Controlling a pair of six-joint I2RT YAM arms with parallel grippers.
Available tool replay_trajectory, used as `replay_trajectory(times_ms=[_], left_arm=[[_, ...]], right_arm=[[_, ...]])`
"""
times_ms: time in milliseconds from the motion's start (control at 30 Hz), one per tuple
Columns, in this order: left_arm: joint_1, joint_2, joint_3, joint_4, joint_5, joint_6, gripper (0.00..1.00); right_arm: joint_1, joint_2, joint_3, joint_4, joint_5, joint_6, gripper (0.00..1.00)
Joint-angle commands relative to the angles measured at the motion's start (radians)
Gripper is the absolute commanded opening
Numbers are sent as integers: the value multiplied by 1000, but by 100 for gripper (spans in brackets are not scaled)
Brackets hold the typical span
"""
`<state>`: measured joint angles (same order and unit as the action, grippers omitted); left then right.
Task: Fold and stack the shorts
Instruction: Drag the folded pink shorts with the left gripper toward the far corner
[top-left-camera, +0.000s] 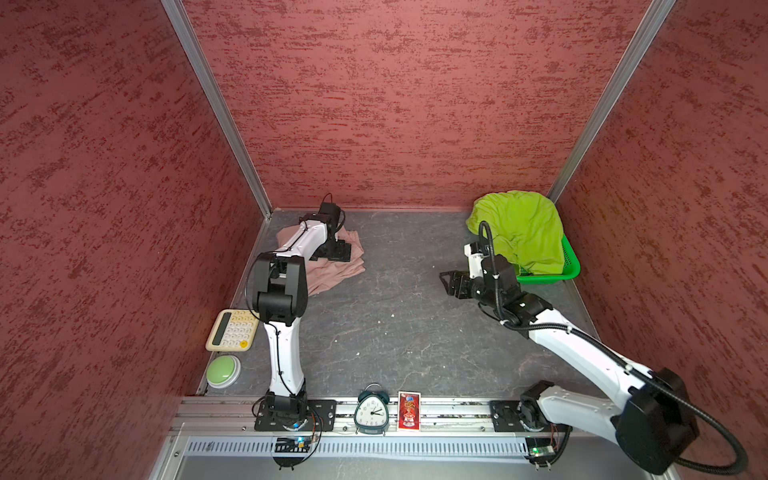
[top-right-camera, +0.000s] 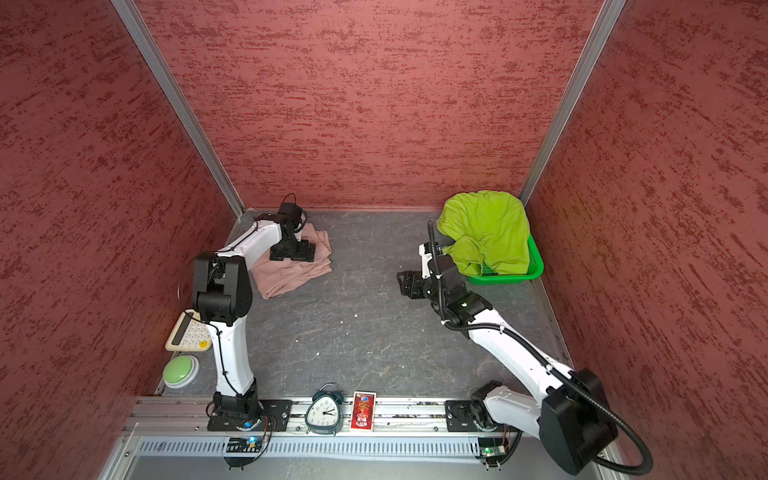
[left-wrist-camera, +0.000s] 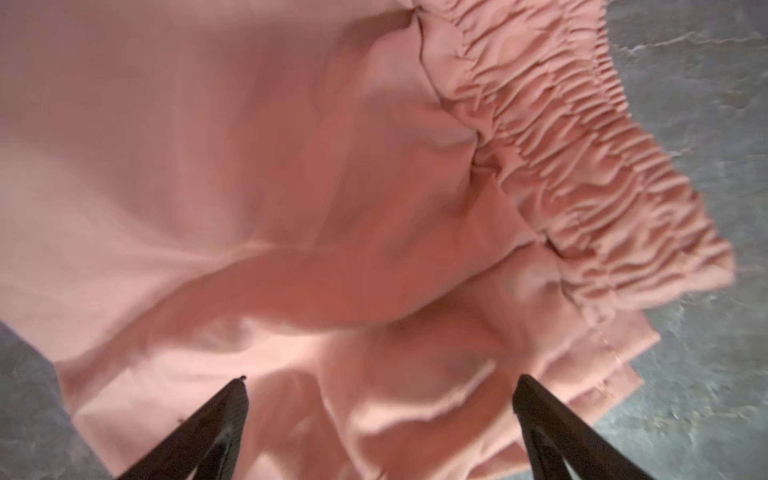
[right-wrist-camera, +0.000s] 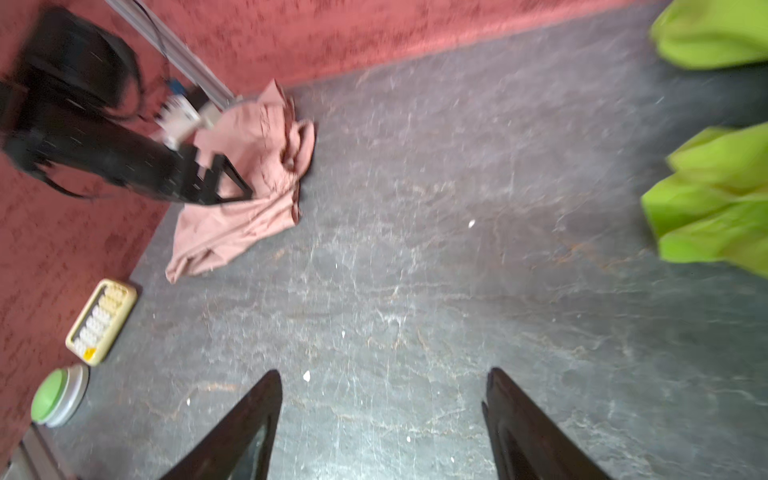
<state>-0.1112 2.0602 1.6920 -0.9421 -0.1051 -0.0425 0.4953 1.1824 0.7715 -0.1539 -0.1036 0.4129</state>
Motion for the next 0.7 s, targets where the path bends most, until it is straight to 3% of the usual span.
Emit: replay_trajectory(times_ms=[0, 200, 300, 467, 667], left_arm=[[-3, -133, -115, -29, 96, -100, 99], [8, -385, -370, 78, 214, -205, 99], [6, -467, -478, 183, 385, -253, 99], [23, -465, -622, 297, 457, -319, 99], [52, -390, -633, 338, 467, -296, 99]], right_arm=[[-5, 28, 8, 65, -46, -15, 78], [-4, 80, 6, 123, -74, -3, 79], [-4, 108, 10, 139, -92, -2, 79], [-5, 111, 3, 163, -100, 8, 80], [-4, 95, 7, 151, -101, 7, 80]])
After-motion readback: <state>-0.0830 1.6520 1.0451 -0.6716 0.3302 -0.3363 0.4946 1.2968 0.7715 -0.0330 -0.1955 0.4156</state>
